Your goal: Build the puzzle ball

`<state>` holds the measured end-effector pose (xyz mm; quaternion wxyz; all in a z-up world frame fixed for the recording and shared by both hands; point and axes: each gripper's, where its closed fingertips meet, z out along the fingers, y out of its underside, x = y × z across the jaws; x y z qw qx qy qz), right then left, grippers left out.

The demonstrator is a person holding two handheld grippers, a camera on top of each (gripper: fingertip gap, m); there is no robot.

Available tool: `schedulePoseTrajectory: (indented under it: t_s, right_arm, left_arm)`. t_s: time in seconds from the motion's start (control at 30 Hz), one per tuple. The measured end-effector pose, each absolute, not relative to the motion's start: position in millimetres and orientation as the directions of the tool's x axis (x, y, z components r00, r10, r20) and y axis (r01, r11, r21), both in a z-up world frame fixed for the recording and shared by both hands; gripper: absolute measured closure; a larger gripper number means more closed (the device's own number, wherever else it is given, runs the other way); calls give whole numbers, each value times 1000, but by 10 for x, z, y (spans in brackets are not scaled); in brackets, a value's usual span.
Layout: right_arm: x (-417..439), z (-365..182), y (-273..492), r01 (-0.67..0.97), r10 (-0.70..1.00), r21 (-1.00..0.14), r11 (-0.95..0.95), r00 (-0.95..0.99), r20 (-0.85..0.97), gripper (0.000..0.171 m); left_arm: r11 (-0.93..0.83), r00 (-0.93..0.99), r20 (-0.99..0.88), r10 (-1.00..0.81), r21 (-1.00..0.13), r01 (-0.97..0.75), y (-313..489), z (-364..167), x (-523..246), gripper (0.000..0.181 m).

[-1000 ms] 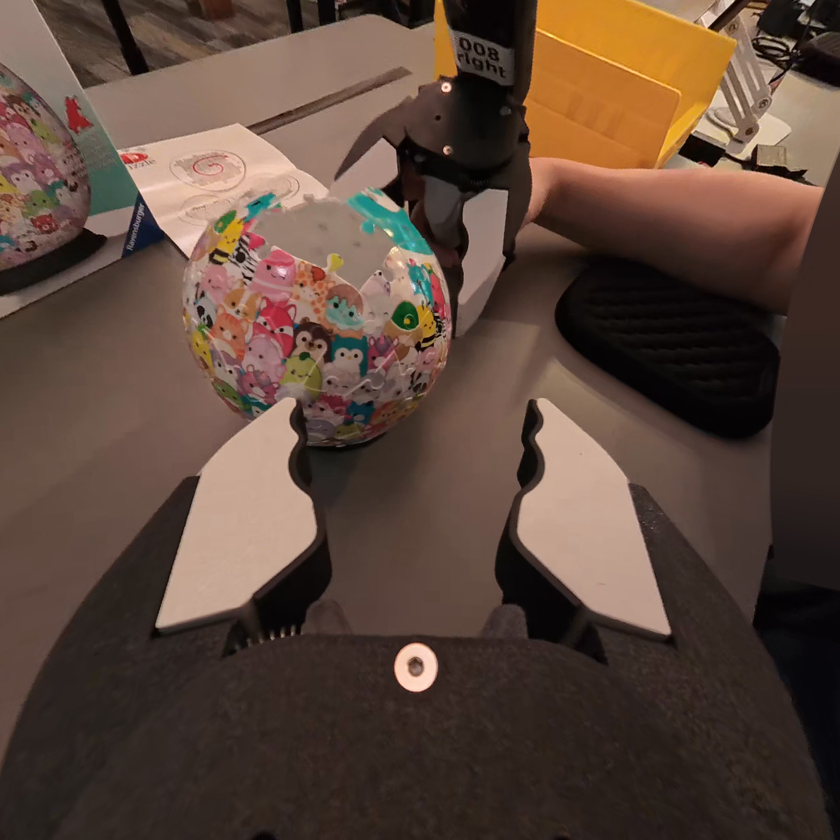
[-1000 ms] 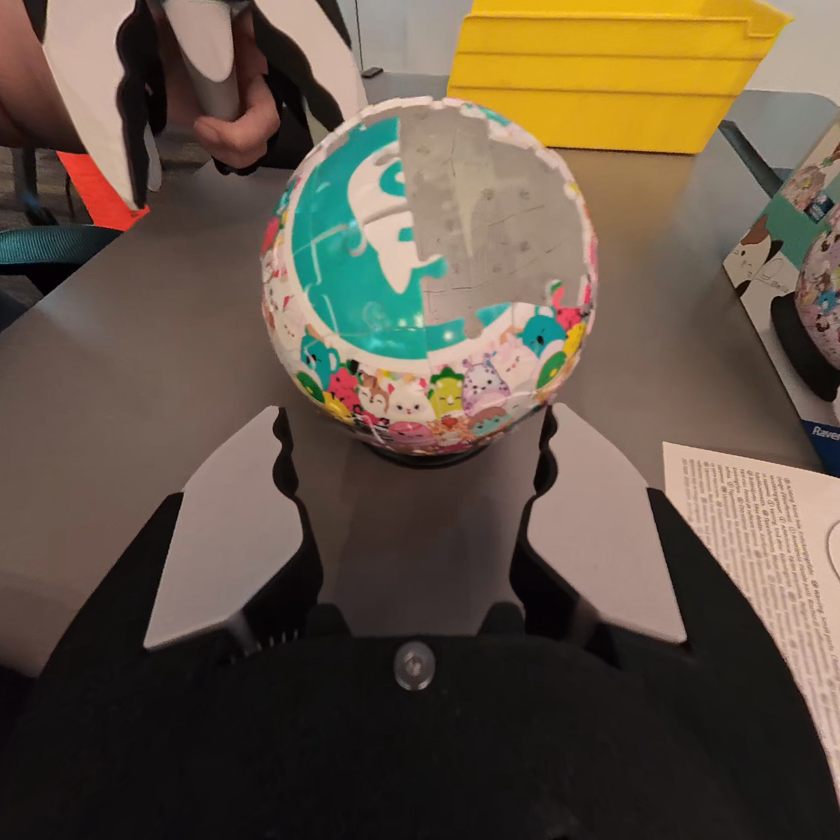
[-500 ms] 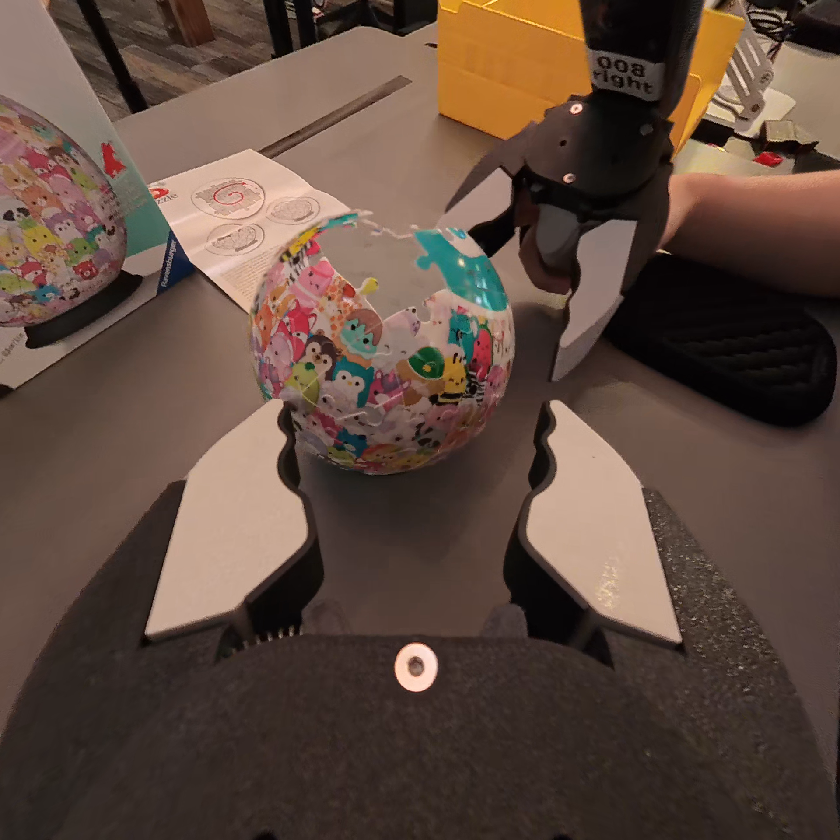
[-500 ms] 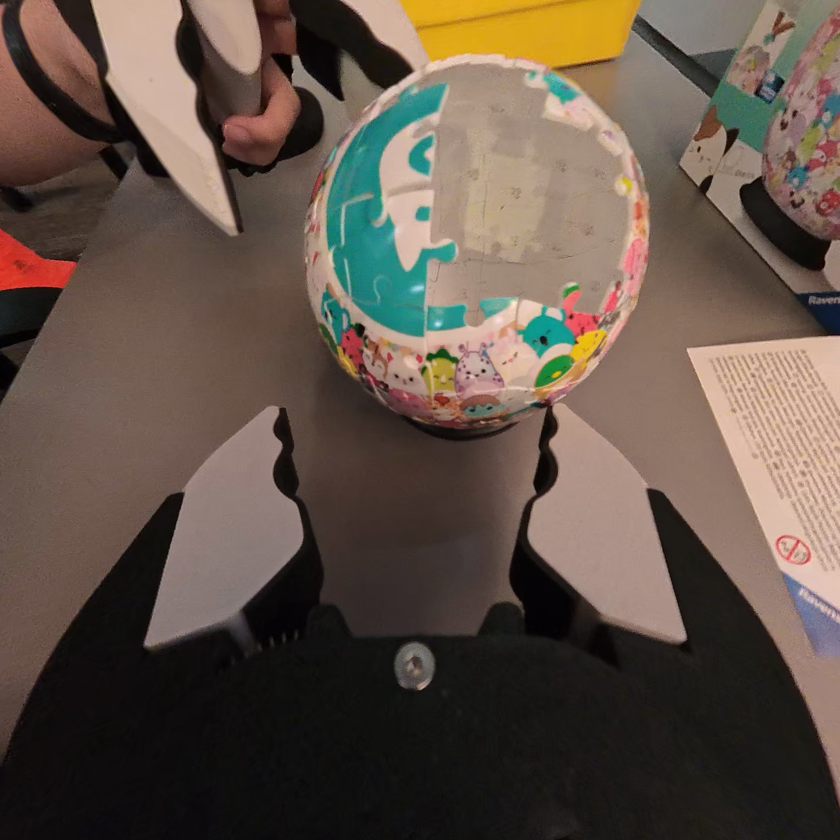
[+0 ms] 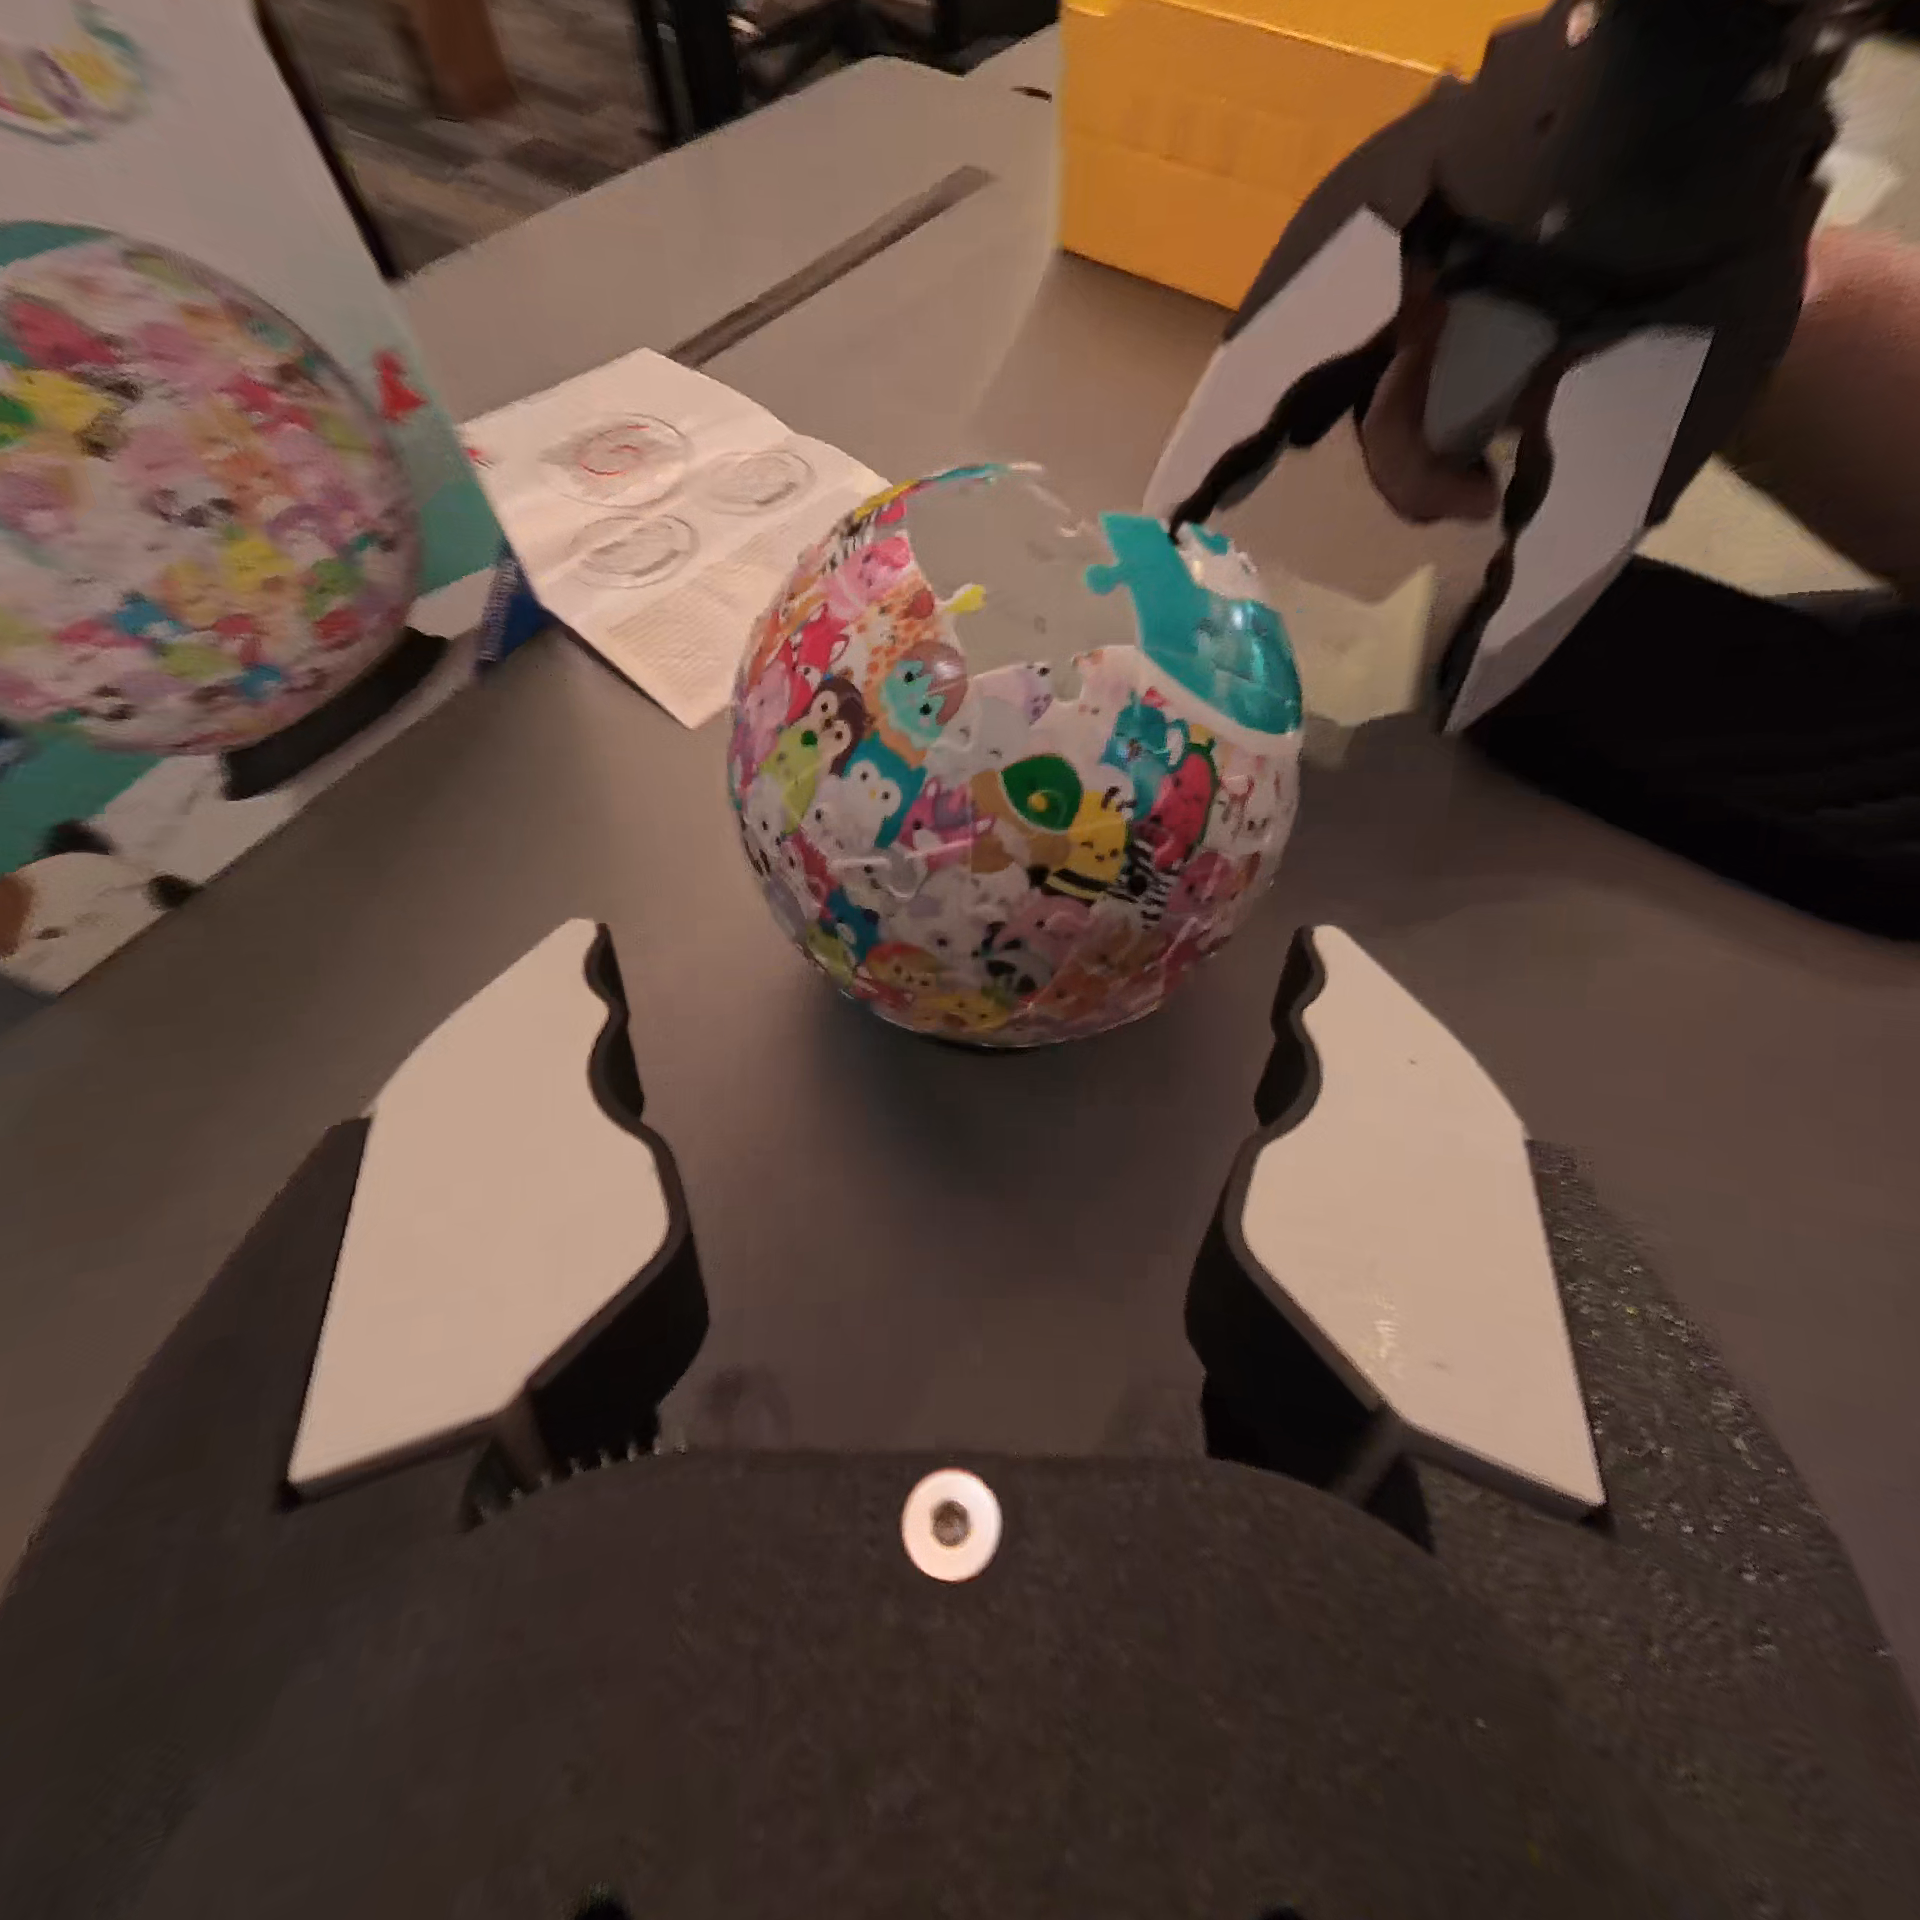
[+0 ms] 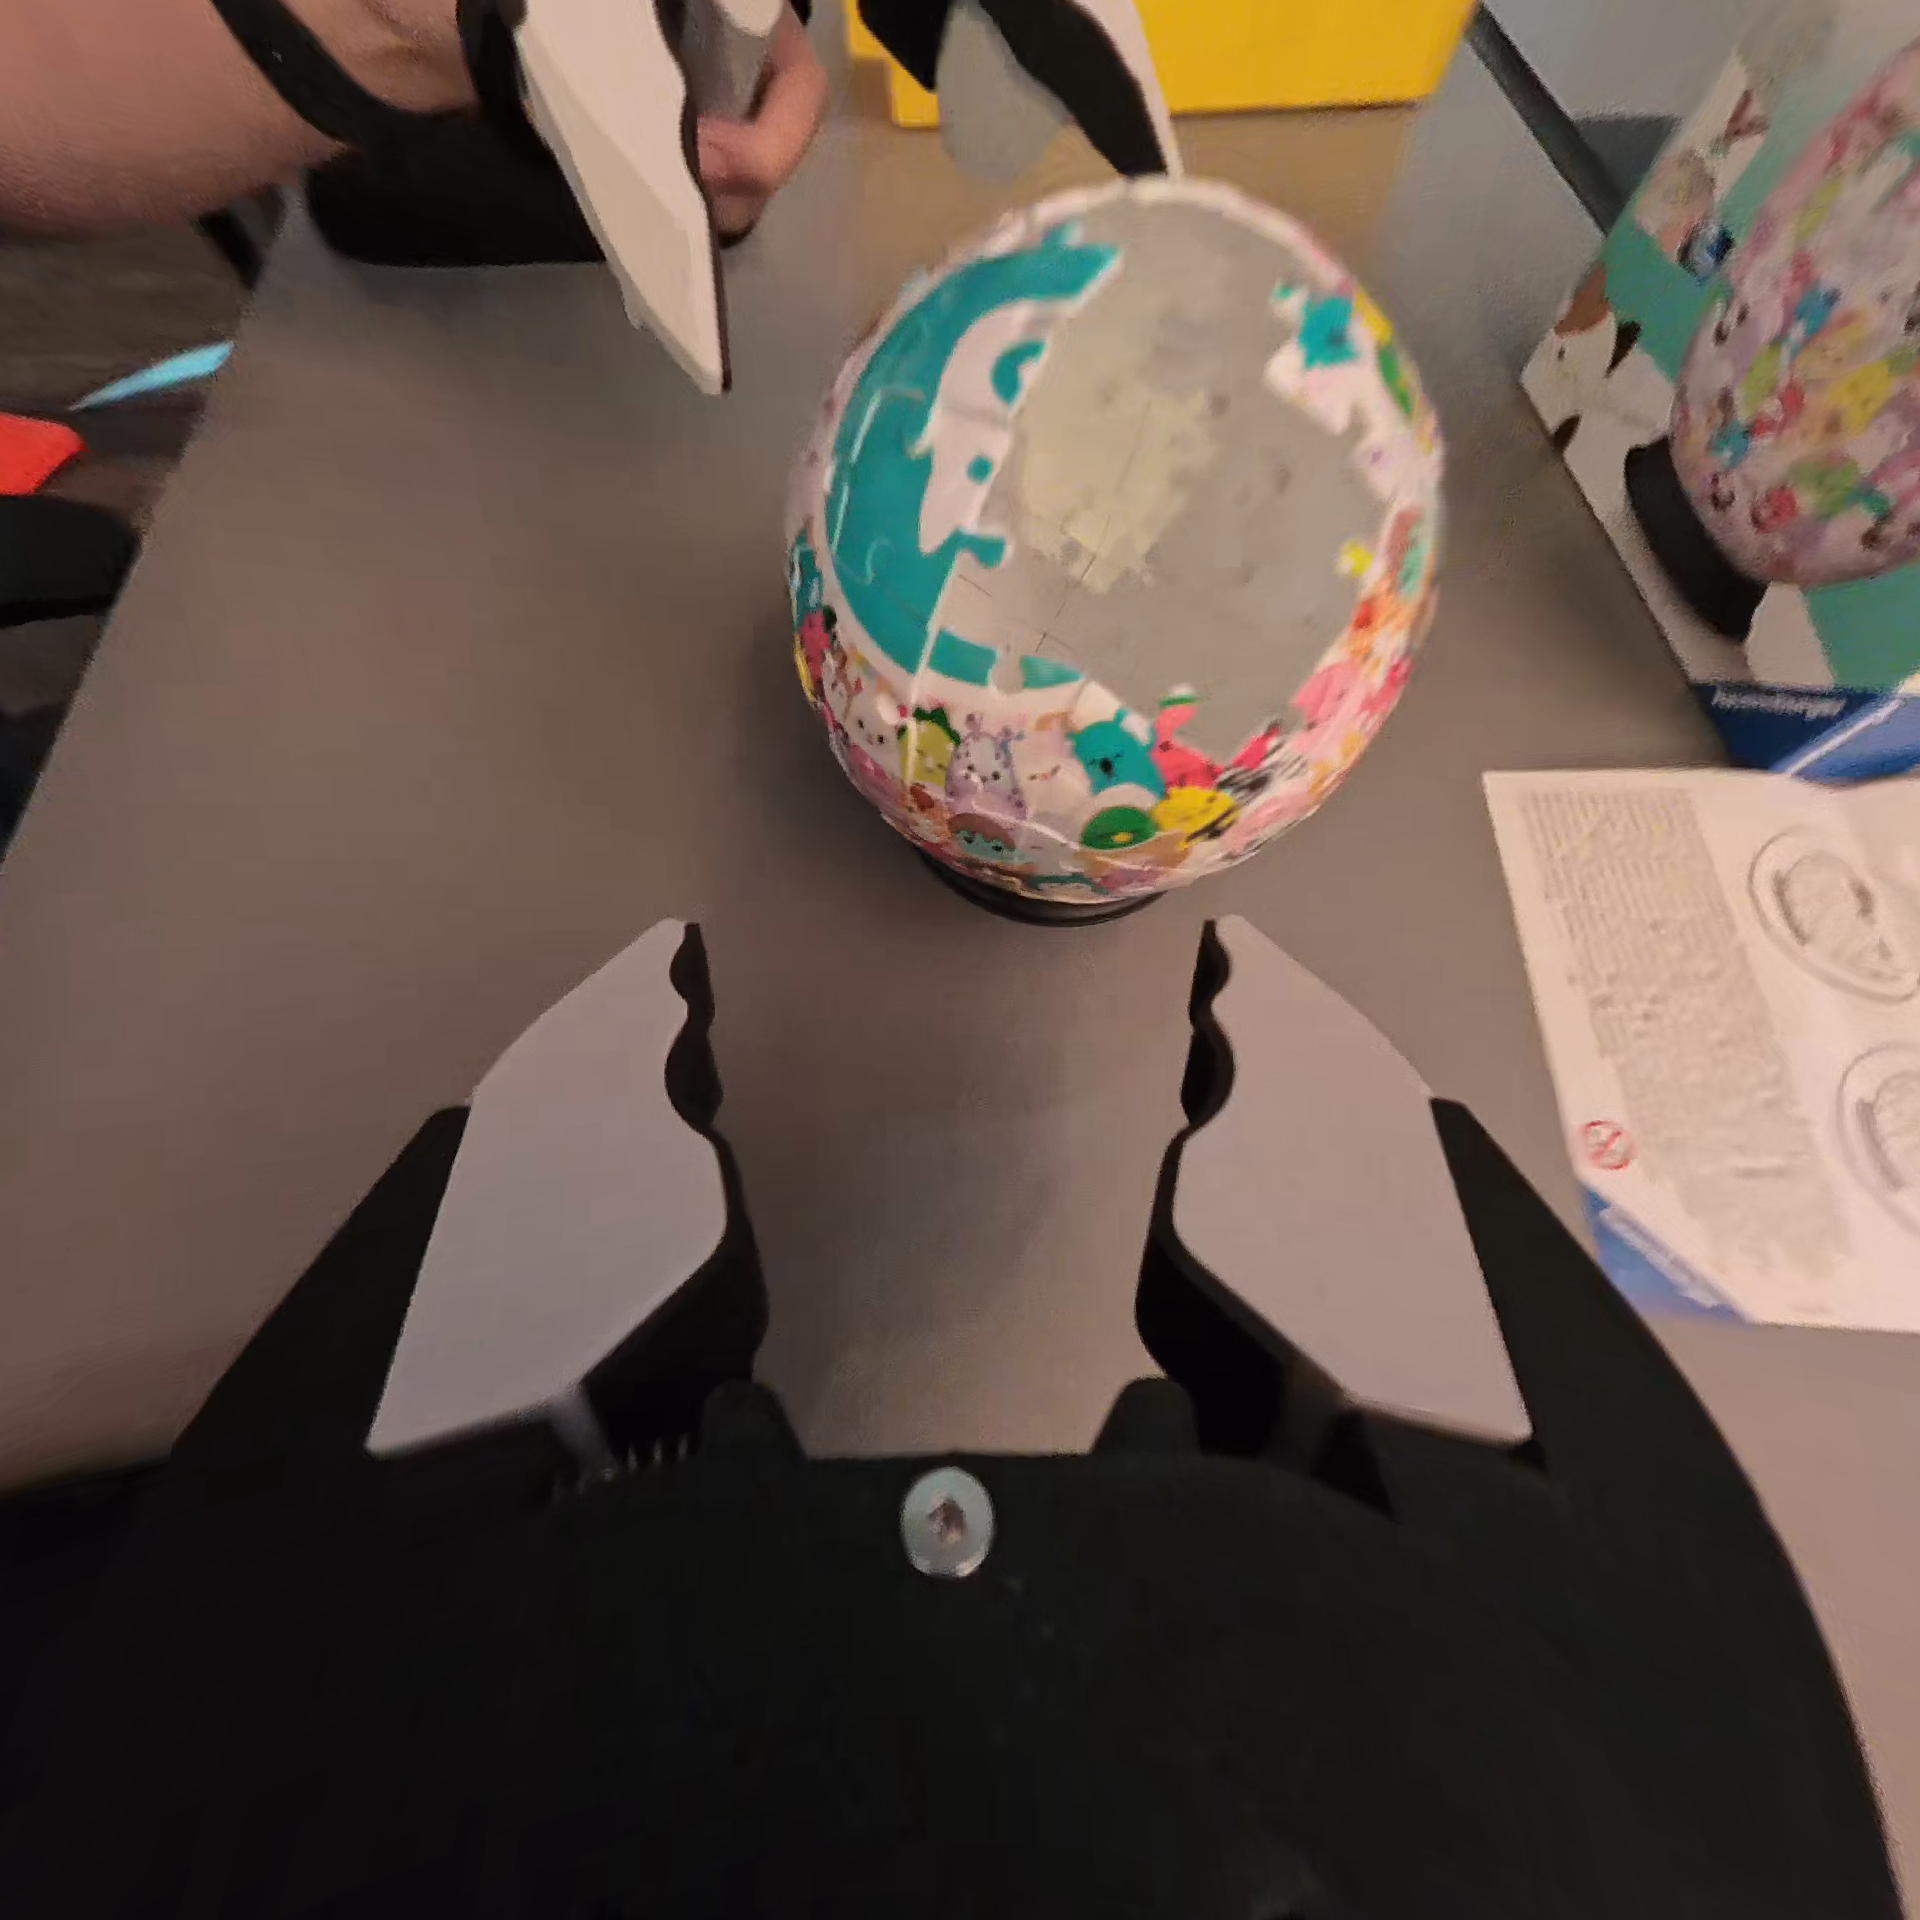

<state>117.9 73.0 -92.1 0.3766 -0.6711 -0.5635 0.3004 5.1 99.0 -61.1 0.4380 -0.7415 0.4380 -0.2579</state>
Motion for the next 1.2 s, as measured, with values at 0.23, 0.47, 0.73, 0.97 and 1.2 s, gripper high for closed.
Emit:
schedulePoseTrajectory:
  t_s: [0.23,0.47,0.73,0.97,1.2]
  right_arm:
    - [1242,-269,506,540,948,-813,219,-316,45,87]
    - [1142,-195,569,542,819,-779,316,-570,-65,91]
    - [1106,-471,602,623,700,-634,458,-693,-175,93]
    - [1126,-580,587,632,631,-571,524,-739,-238,94]
    - [1110,-545,552,611,572,-600,517,-768,-289,99]
  left_arm:
    - [-127,698,-291,-654,-868,-480,863,-494,310,56]
    - [-111,811,-383,-442,-874,-473,874,-317,492,58]
    - [-177,830,-412,-375,-847,-501,928,-424,555,65]
    - [-230,831,-401,-386,-830,-508,912,-417,583,67]
    - [-262,835,-402,-375,-818,-512,966,-472,540,72]
